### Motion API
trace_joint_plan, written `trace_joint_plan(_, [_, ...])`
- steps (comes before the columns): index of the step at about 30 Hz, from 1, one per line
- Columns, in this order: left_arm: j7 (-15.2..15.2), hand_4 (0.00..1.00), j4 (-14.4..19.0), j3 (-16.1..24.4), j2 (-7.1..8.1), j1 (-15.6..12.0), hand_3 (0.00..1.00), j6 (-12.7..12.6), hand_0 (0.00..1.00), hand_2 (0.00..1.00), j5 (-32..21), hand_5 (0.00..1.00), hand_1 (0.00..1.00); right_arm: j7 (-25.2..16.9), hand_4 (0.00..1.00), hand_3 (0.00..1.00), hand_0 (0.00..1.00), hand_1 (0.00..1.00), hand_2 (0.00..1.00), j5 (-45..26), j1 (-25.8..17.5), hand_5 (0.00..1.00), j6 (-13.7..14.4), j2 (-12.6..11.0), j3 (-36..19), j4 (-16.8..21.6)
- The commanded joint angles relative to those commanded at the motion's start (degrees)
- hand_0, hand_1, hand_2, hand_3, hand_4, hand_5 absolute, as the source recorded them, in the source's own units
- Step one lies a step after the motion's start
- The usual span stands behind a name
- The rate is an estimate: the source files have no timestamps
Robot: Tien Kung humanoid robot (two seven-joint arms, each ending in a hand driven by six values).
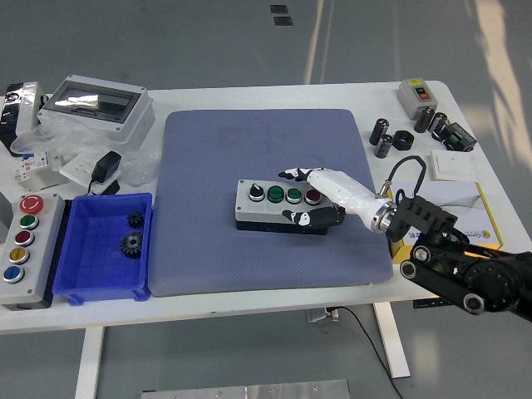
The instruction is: Pick up the button,place it on the desk,press the button,press the button
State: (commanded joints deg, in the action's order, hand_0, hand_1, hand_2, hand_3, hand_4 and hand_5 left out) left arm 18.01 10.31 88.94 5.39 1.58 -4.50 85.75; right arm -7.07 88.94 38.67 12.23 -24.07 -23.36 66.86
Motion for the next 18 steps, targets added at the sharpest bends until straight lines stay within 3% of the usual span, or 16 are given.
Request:
trace_joint_plan(5, [-0.04, 0.599, 0.00, -0.02, -0.05, 0.00, 0.597, 0.03, 0.633, 0.536, 0.02, 0.210, 0.582, 0.16, 0.744, 0.955, 0.962, 0.882, 0.913, -1.19, -0.56, 0.425, -0.09, -2.15, -0.84, 2.97])
trace_joint_plan(11, [0.14, 0.596, 0.00, 0.00, -0.23, -0.34, 0.594, -0.06, 0.633, 0.535, -0.24, 0.208, 0.581, 5.37, 0.765, 0.965, 0.971, 0.887, 0.913, -9.53, -3.70, 0.408, 0.64, -8.64, -7.76, 11.71])
trace_joint_plan(14, [0.26, 0.595, 0.00, 0.17, -0.25, -0.43, 0.595, -0.10, 0.633, 0.535, -0.16, 0.205, 0.581, 10.58, 0.784, 0.963, 0.970, 0.885, 0.911, -9.23, -3.41, 0.408, -2.95, -11.18, -10.69, 16.39])
trace_joint_plan(18, [0.24, 0.595, 0.00, 0.30, -0.19, -0.36, 0.595, -0.09, 0.633, 0.535, -0.06, 0.205, 0.581, 18.04, 0.784, 0.963, 0.970, 0.885, 0.911, -10.47, -0.83, 0.408, -10.46, -12.79, -13.99, 22.13])
